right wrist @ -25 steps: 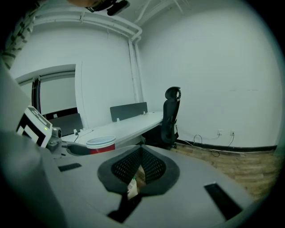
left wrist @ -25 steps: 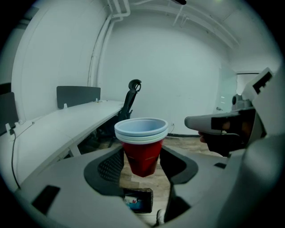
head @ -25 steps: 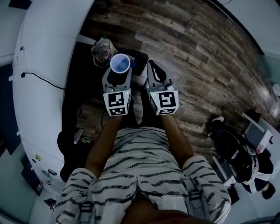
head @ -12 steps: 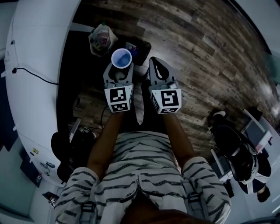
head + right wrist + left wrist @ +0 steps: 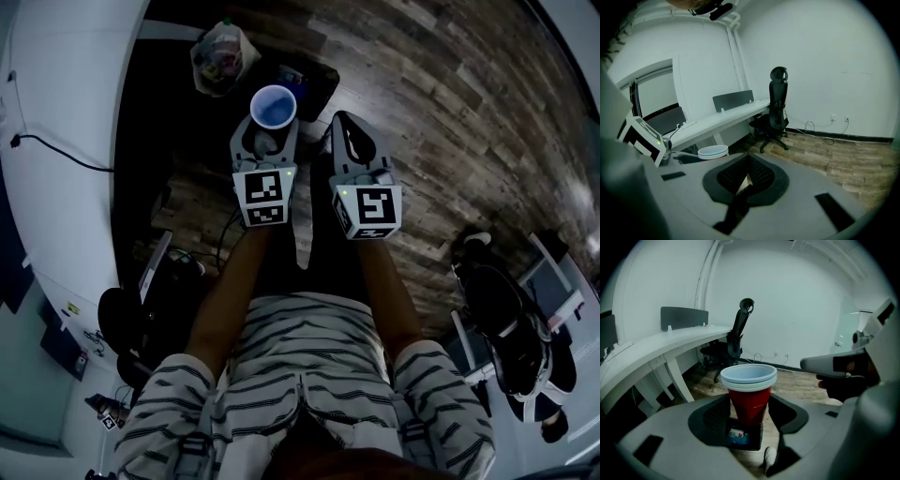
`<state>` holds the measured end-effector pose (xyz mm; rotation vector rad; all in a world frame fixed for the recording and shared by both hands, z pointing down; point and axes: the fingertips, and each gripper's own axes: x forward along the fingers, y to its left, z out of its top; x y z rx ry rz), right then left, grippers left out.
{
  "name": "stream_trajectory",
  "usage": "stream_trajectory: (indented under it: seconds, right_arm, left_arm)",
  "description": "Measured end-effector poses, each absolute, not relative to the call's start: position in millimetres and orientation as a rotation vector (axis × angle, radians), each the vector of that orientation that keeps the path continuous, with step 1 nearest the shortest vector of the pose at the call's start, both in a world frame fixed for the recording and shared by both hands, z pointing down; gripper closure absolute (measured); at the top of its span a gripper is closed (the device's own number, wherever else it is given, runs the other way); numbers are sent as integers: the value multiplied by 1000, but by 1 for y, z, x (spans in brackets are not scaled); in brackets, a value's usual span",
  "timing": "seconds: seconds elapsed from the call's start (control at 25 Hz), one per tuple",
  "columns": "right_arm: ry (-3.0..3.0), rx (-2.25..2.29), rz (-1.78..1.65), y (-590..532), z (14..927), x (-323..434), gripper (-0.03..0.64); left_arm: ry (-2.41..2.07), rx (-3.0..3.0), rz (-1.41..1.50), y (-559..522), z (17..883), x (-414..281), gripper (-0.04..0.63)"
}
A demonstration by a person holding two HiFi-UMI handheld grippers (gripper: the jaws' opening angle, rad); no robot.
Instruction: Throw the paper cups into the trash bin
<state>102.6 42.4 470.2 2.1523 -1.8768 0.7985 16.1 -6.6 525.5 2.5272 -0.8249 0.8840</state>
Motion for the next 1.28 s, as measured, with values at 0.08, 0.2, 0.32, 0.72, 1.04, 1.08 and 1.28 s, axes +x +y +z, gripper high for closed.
stream_trajectory:
  seconds: [0.08,0.2,0.32,0.72,1.04,1.08,1.28]
  right_arm:
    - [-1872,2137,825,47,482,102,609]
    - [-1872,2123,844,45,497,102,609]
    - [-1864,2120,853,42,512,104,609]
    - [-1847,2113,921,40,564,95,609]
    - [-1834,2117,979,41,600,87,609]
    - [-1834,2115,981,41,604,86,609]
    - [-1827,2114,1005,42,620,83,609]
  left_arm:
    - [-817,2512,892,-1,537,16,324]
    - [-801,2507,912,3,556,16,324]
    - [-788,2486,934,4,578,15,324]
    - [-736,2448,1032,5,644,15,323]
    - [-705,2434,1094,7,686,12,323]
    - [-703,2430,1100,6,692,12,324]
    - [-682,2408,1135,8,721,9,324]
